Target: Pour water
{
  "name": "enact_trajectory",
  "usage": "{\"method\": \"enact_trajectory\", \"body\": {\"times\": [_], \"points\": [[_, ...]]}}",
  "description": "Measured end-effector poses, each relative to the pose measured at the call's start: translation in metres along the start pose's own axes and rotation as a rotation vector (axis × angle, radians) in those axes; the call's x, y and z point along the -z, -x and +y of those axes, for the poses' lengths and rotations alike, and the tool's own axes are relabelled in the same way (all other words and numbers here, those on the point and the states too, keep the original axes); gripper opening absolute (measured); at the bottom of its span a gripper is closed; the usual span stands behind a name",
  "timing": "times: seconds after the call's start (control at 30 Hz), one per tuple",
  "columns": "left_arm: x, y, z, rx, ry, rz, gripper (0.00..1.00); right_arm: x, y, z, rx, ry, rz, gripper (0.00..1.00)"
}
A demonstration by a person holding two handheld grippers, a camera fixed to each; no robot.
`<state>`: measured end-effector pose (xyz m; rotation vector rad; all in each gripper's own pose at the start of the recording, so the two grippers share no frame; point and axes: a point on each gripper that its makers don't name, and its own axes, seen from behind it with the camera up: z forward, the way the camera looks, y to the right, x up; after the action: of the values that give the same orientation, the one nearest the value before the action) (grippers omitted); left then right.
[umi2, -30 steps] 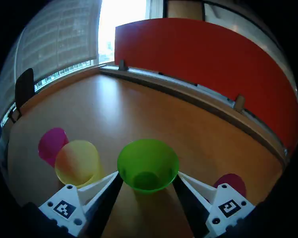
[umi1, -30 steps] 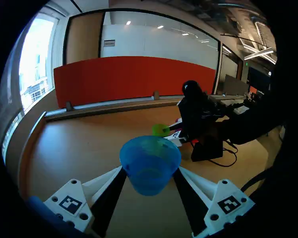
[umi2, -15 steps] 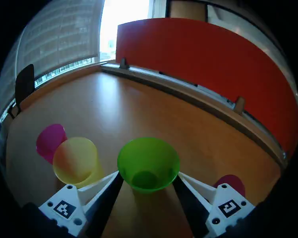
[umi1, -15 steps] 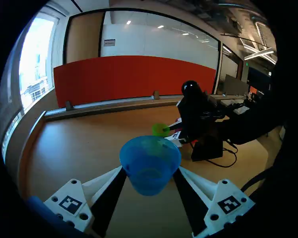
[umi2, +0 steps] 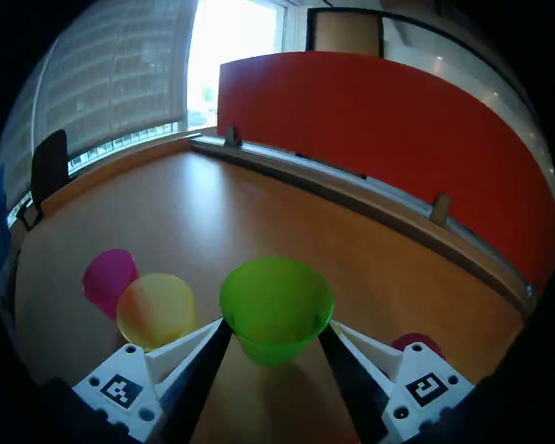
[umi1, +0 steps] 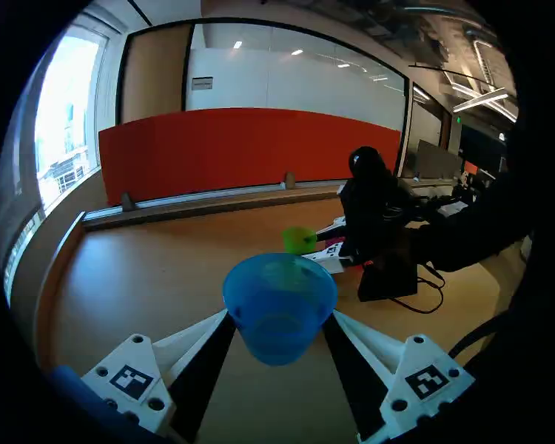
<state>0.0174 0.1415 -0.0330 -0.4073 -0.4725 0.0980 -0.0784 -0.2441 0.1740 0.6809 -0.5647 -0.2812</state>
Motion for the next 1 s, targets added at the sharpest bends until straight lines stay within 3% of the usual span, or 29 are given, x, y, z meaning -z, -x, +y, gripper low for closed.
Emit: {"method": "enact_trajectory", "body": {"times": [0.43, 1.0], "points": [[0.003, -0.011, 0.006, -0.024, 0.018, 0.023, 0.81, 0.055, -0.026, 0.003, -0.032, 0.029, 0.077, 0.86], [0.011, -0.028, 0.024, -0.078, 0.073, 0.056, 0.81, 0.157, -0.054, -0.008, -0.033, 0.069, 0.183, 0.86]]}}
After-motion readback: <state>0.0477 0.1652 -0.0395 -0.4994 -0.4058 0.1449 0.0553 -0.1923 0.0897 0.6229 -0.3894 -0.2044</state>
